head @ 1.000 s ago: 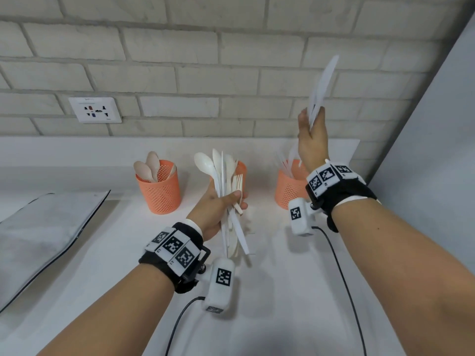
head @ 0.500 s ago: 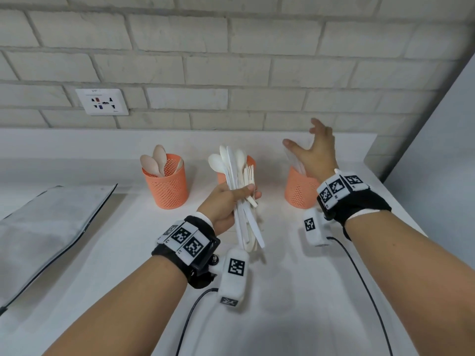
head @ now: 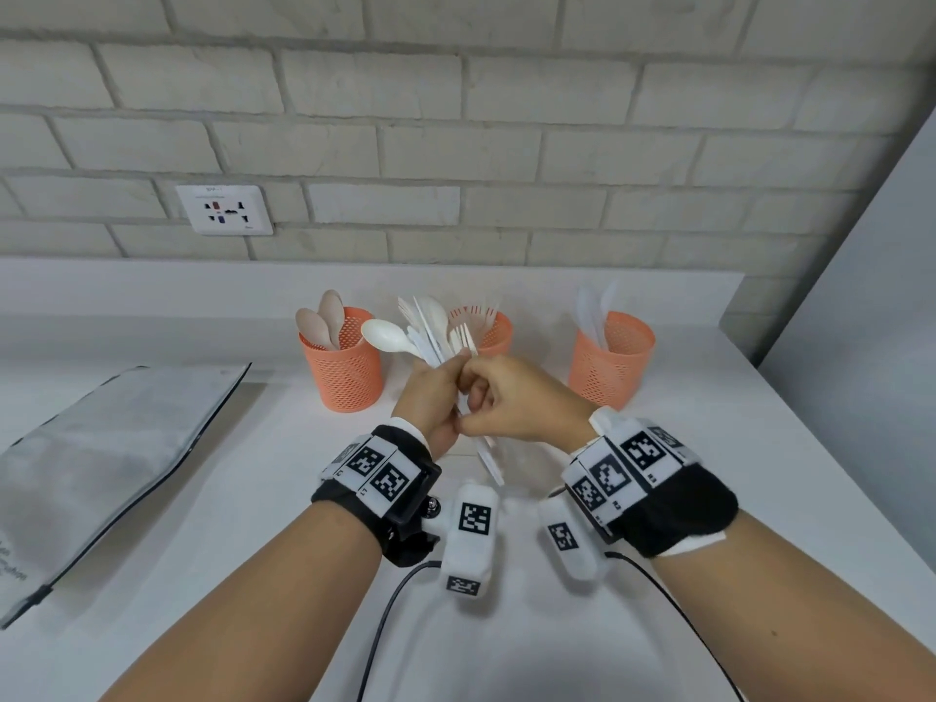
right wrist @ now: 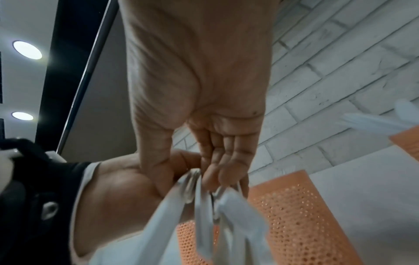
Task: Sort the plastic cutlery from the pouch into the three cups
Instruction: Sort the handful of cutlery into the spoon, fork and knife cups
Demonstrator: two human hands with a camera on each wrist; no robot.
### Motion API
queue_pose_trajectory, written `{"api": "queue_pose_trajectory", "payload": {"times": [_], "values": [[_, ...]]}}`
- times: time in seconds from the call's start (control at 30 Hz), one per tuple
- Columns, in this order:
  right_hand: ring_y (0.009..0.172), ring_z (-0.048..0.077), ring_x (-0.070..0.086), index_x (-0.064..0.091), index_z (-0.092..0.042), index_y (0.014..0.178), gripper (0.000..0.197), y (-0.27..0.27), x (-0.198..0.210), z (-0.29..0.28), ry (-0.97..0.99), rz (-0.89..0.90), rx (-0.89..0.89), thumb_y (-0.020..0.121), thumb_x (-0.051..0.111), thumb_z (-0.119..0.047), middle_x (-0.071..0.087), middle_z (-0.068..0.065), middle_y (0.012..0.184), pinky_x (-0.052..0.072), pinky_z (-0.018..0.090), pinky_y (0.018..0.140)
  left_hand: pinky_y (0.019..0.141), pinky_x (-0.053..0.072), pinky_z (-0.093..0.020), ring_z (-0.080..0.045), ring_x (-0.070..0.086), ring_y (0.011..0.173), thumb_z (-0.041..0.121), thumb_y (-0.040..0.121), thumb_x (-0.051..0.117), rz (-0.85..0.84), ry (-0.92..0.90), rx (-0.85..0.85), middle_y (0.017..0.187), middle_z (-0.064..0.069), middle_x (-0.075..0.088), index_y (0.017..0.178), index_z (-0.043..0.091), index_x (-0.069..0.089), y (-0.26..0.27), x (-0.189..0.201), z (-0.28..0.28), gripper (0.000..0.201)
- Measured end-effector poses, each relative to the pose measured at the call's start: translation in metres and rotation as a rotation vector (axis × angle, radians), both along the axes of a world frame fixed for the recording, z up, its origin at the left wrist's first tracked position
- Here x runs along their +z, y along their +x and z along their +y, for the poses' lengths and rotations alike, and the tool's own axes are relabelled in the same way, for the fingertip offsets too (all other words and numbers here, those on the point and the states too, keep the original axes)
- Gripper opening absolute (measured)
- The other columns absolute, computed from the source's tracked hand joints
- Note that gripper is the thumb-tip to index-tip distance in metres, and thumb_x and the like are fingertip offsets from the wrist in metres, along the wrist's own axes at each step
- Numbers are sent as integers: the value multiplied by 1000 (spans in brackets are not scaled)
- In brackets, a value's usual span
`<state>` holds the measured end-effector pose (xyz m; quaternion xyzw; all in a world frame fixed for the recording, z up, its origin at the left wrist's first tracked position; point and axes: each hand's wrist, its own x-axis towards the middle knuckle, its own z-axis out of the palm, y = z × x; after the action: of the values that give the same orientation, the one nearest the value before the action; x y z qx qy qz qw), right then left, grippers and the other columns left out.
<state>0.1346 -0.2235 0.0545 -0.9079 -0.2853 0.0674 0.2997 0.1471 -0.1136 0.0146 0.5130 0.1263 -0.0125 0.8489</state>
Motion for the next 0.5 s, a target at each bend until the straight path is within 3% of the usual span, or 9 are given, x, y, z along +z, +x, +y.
{"api": "queue_pose_trajectory", "payload": {"times": [0.07, 0.17, 0.2, 0.23, 0.27, 0.33, 0.43, 0.5], "values": [[74, 19, 58, 58, -3, 94, 24, -3, -2, 3, 17, -4, -25, 73, 68, -9, 65, 13, 84, 48, 30, 66, 54, 53, -24, -17, 62, 70, 20, 94, 53, -20, 8, -14, 75, -7, 60, 126, -5, 46, -2, -1, 1, 41], [69, 24, 57, 54, -2, 85, 12, -5, -4, 7, 43, -11, -52, 77, 61, -6, 61, 13, 76, 44, 33, 61, 56, 55, -23, -11, 65, 60, 32, 96, 47, -76, 23, -74, 58, -1, 63, 103, -1, 55, -7, 5, 2, 34], [64, 21, 53, 52, -5, 81, 7, -5, -5, 8, 56, -20, -65, 80, 58, -8, 57, 8, 70, 41, 31, 58, 64, 57, -25, -12, 67, 66, 37, 96, 45, -84, 27, -93, 63, -2, 67, 98, 2, 56, -8, 6, 2, 37], [60, 16, 49, 50, -8, 78, 8, -6, -5, 9, 59, -30, -83, 84, 54, -11, 53, 3, 66, 37, 28, 55, 77, 57, -29, -16, 69, 80, 42, 95, 41, -87, 10, -113, 78, -7, 71, 101, 3, 57, -10, 8, 1, 43], [59, 14, 47, 49, -10, 77, 12, -6, -6, 10, 57, -41, -97, 89, 50, -14, 50, -1, 64, 35, 25, 53, 91, 52, -33, -20, 67, 97, 46, 95, 37, -82, -23, -124, 98, -13, 71, 111, 3, 57, -10, 9, 1, 50], [62, 16, 46, 49, -8, 80, 17, -4, -8, 11, 55, -44, -112, 93, 45, -18, 50, 0, 67, 35, 27, 56, 105, 42, -37, -22, 59, 115, 50, 96, 29, -60, -100, -111, 121, -16, 62, 126, 6, 51, -11, 10, 0, 57], [67, 17, 44, 46, -6, 81, 20, -2, -7, 10, 129, 40, -107, 97, 39, -16, 47, 3, 71, 34, 28, 59, 105, 40, -38, -21, 55, 119, 48, 99, 22, -55, -194, -85, 130, -15, 57, 135, 7, 44, -9, 8, 0, 59], [70, 16, 42, 43, -7, 79, 22, -1, -6, 8, 193, 113, -116, 98, 36, -16, 44, 3, 72, 35, 28, 62, 92, 48, -33, -19, 58, 113, 43, 100, 22, -65, -229, -72, 131, -15, 55, 137, 8, 40, -9, 6, -1, 53]]}}
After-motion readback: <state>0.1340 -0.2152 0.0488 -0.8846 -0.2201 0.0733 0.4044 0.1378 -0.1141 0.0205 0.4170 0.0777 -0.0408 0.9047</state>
